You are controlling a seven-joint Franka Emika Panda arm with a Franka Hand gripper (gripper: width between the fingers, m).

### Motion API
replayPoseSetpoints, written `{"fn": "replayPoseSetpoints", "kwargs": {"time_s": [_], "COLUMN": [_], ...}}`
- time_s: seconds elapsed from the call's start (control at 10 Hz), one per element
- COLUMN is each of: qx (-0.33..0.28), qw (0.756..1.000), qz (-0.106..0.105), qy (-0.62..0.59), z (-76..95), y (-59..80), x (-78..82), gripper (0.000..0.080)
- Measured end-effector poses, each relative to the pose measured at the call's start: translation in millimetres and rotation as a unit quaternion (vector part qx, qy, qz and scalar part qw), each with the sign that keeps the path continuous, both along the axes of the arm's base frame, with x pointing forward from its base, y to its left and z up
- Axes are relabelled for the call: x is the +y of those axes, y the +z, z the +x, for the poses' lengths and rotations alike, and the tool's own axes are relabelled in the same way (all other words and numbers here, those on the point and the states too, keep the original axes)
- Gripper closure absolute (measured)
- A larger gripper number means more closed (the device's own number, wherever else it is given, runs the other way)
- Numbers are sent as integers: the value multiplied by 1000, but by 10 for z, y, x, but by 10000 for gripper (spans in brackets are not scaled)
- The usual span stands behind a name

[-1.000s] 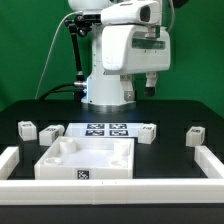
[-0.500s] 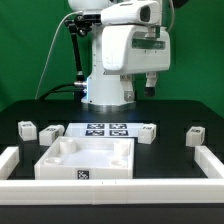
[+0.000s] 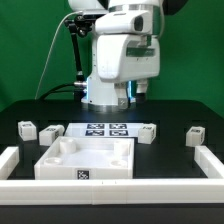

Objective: Assemble one leg

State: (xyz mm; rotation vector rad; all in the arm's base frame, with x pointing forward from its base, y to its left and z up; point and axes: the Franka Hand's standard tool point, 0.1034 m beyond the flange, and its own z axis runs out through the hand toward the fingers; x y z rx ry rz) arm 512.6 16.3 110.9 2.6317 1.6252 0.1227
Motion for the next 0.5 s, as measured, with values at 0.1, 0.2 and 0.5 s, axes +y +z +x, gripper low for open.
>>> {"fn": "replayPoseSetpoints", "kwargs": {"time_s": [0.1,0.2,0.5], "qx": [7,15,26], "qw": [1000,998,996], "qz": [-2,-6,-6], "qy": [29,56,80], "z": [-75,-117,-169], "y": [-104,-189,-292], "x": [-77,-131,-279], "gripper": [150,150,150]}}
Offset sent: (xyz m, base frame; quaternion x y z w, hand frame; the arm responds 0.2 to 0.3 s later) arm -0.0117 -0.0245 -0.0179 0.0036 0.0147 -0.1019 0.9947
